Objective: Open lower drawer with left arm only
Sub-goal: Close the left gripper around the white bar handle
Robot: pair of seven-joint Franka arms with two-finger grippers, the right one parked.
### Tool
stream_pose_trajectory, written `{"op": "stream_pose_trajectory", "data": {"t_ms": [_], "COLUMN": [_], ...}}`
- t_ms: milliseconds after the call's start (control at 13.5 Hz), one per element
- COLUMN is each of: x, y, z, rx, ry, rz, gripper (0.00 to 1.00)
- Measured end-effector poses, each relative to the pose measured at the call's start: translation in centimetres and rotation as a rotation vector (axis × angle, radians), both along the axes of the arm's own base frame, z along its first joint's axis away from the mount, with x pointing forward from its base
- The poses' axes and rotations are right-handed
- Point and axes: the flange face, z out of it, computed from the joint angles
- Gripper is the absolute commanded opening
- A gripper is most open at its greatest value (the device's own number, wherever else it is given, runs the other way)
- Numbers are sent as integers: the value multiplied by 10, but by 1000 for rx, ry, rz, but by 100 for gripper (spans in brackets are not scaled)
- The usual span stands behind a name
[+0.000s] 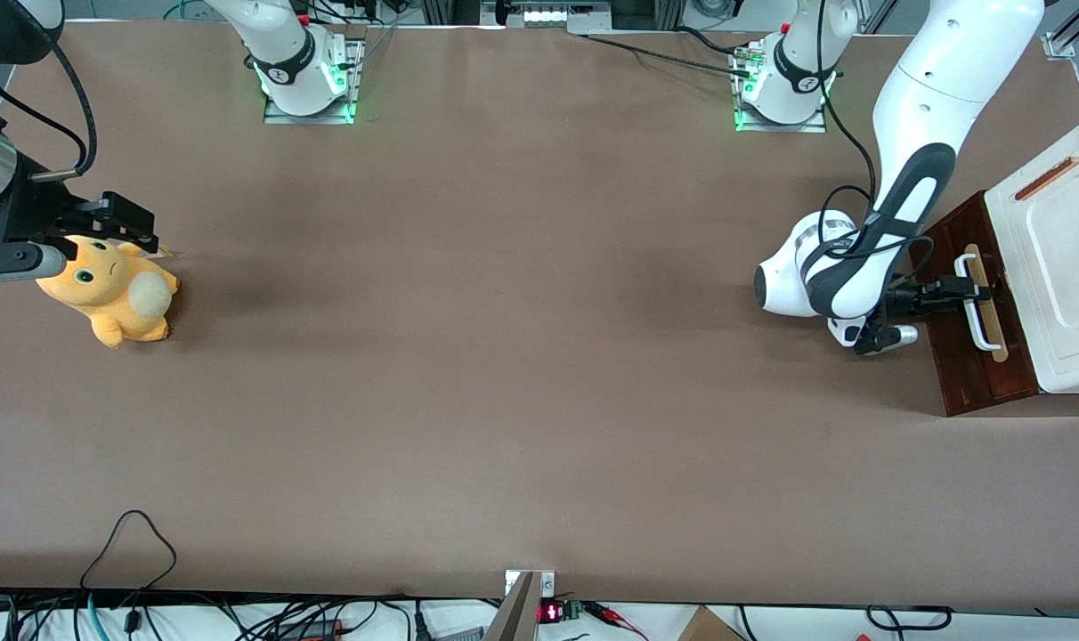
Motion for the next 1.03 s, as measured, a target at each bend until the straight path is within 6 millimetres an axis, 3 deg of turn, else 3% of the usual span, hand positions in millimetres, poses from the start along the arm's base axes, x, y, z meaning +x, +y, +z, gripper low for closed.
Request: {"op": "stream_pose_trajectory", "data": {"t_ms": [517,738,1034], "x": [2,2,1], "y": [6,15,15], "z": [-2,-4,-7], "rx": [21,35,35], "ry": [0,3,8], "rz": [-22,-20,-20], "gripper": [56,42,39]}}
